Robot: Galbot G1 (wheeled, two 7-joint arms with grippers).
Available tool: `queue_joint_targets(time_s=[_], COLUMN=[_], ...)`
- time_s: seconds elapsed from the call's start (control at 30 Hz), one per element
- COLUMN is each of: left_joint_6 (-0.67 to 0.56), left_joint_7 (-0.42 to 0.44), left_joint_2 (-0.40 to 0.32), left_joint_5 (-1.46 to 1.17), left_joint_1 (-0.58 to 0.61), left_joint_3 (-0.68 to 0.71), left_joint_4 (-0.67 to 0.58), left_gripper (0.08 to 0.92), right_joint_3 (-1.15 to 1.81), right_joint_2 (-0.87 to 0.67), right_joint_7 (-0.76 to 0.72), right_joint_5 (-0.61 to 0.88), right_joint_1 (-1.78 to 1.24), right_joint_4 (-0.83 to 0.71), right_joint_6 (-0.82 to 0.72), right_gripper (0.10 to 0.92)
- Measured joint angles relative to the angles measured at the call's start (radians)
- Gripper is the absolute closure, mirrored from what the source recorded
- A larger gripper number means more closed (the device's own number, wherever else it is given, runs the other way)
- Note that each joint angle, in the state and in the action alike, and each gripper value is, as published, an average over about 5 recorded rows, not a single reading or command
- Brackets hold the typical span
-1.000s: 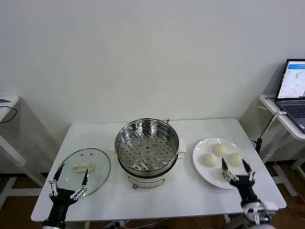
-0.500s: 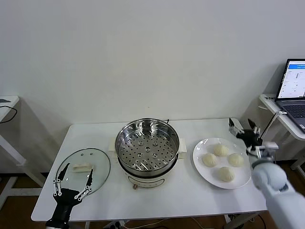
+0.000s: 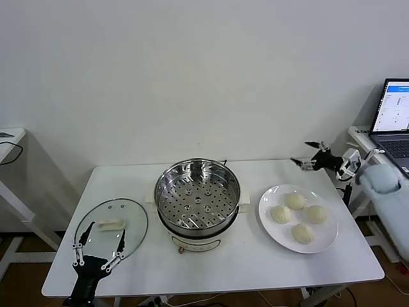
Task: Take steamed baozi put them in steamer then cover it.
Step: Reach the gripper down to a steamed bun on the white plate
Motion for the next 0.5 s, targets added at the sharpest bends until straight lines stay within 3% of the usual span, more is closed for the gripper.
queue_joint_targets(time_s=[0.23,0.5], left_joint_6=[0.0,-0.003], left_joint_7=[-0.004,-0.005], left_joint_2=[-0.005,-0.012], left_joint_5=[0.003,0.006], left_joint_1=[0.005,0.014], left_joint_3=[-0.002,-0.004], left_joint_4=[0.003,0.005], left_gripper=[0.177,0.177], right_joint_3=[-0.13,-0.218], right_joint_2=[0.021,0.061], right_joint_7=[-0.184,-0.231], right_joint_5=[-0.209,-0.357], right_joint_1=[0.101,0.148], right_joint_4=[-0.049,-0.109], right_joint_6=[0.039,0.066], right_gripper=[0.203,0.203])
